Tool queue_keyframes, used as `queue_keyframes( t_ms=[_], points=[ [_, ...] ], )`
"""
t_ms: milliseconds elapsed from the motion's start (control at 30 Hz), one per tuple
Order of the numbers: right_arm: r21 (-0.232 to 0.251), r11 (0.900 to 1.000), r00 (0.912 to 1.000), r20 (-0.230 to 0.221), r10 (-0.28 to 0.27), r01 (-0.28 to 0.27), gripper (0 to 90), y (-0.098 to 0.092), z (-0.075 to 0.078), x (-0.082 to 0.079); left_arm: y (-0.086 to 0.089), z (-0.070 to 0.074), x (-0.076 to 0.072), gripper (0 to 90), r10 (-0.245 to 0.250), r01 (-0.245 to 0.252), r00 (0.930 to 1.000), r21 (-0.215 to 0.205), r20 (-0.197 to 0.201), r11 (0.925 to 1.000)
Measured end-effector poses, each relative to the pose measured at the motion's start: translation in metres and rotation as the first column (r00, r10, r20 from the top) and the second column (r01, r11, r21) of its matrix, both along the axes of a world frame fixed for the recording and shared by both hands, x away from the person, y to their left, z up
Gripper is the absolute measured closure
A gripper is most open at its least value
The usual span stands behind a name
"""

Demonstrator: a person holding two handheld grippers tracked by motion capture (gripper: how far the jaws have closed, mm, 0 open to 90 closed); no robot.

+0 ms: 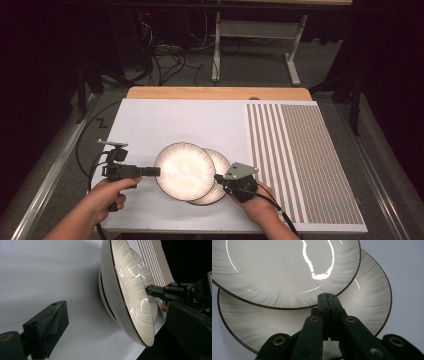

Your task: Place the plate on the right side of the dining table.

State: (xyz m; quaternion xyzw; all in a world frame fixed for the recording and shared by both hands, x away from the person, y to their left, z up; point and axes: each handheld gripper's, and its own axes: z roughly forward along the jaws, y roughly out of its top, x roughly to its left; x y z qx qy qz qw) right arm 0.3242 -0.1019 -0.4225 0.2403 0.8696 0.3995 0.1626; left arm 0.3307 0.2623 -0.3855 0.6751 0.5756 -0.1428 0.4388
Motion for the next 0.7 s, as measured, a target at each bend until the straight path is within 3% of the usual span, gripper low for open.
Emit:
queue_keyframes(
  t_ms=[167, 400, 700],
  points=[
    [0.001, 1.0, 1.0, 0.001, 0.0, 0.0, 90.0, 0.0, 0.0, 0.0, 0.003, -0.001, 0.006, 7.7, -0.006, 0.002, 0.9979, -0.052, -0.065, 0.9987],
    [-0.001, 1.0, 1.0, 0.003, -0.001, 0.001, 90.0, 0.0, 0.0, 0.0, 0.006, -0.002, 0.014, 7.9, 0.006, -0.016, 0.9904, -0.071, -0.138, 0.9973],
    [-0.002, 1.0, 1.0, 0.004, -0.002, 0.002, 90.0, 0.0, 0.0, 0.0, 0.005, -0.001, 0.019, 15.1, 0.004, -0.015, 0.988, -0.073, -0.154, 0.9972]
  ],
)
